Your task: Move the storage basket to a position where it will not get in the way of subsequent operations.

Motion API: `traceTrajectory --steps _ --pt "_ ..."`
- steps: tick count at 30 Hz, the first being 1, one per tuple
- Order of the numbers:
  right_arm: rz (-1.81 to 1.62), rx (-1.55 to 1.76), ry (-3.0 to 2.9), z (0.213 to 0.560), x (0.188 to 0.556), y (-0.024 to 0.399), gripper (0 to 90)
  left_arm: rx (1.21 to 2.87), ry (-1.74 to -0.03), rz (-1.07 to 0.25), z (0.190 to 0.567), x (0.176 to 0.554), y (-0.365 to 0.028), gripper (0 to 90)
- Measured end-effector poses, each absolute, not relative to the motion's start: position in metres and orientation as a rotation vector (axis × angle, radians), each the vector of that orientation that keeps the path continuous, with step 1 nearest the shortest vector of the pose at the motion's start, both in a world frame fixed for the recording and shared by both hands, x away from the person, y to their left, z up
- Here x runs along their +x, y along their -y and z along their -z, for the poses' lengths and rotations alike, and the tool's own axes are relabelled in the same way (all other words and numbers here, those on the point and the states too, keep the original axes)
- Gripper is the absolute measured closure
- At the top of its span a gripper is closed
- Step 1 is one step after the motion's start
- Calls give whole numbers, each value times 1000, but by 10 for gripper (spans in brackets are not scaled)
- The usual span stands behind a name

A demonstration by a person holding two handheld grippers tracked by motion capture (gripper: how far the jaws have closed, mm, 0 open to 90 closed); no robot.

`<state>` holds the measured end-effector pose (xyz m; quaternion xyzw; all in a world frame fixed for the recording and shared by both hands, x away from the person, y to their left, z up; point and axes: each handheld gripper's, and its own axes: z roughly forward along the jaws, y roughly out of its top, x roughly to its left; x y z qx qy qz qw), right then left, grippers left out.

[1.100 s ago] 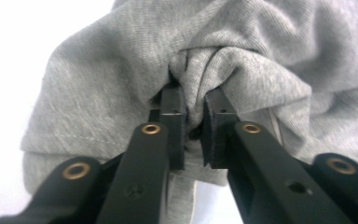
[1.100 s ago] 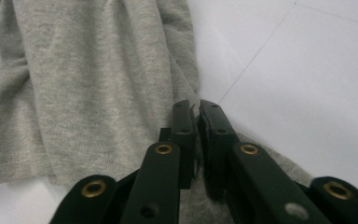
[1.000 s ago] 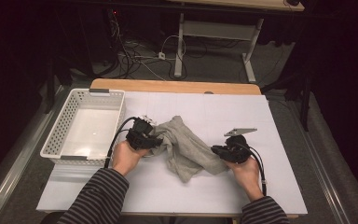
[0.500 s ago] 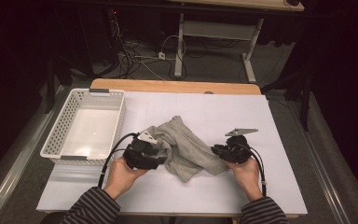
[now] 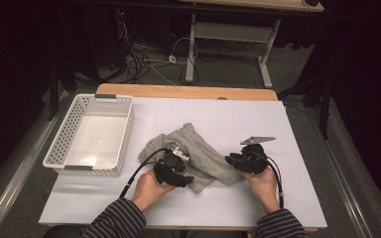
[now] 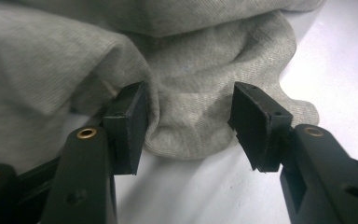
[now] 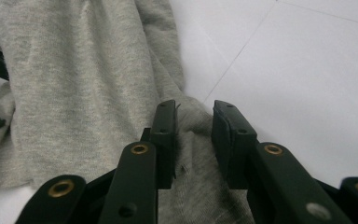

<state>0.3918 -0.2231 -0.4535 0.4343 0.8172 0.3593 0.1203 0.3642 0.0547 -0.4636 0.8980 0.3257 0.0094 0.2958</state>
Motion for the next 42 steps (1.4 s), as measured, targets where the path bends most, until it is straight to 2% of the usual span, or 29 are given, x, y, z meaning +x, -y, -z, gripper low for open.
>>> traceTrajectory --steps 2,4,6,9,14,19,22,24,26,28,30,31,32,35,42 --pt "-1053 1268 -2387 454 392 224 710 2399 -860 -43 464 362 -52 456" --pt "-1051 1270 -2389 454 392 223 710 2412 -850 -58 464 362 -52 550" --pt "-1046 1272 -2390 454 392 222 710 2415 -844 -38 465 362 -52 697" --pt "-1045 1266 -2391 454 391 222 710 2431 -832 -4 465 360 -51 801" --pt "-1049 1266 -2388 454 392 221 686 2436 -821 2 463 357 -54 840" --pt "-1046 1266 -2383 454 391 221 667 2406 -809 -9 462 357 -57 826" --pt "-1046 1267 -2380 454 392 222 655 2384 -821 -9 462 358 -54 630" --pt "-1046 1265 -2380 454 392 222 655 2385 -830 -14 461 360 -51 538" --pt "-1045 1263 -2380 454 391 222 654 2391 -836 -11 463 362 -46 501" --pt "-1047 1262 -2379 454 391 222 653 2403 -835 -20 465 363 -40 502" --pt "-1046 1261 -2378 454 391 222 653 2405 -836 -22 465 363 -38 543" --pt "-1044 1262 -2378 454 391 222 653 2408 -833 -34 465 363 -37 671" --pt "-1044 1262 -2378 454 391 222 653 2410 -831 -52 466 362 -36 671" --pt "-1036 1260 -2380 454 391 220 654 2418 -826 -24 466 362 -33 826" --pt "-1045 1254 -2380 453 391 222 656 2429 -794 -23 463 361 -38 846"
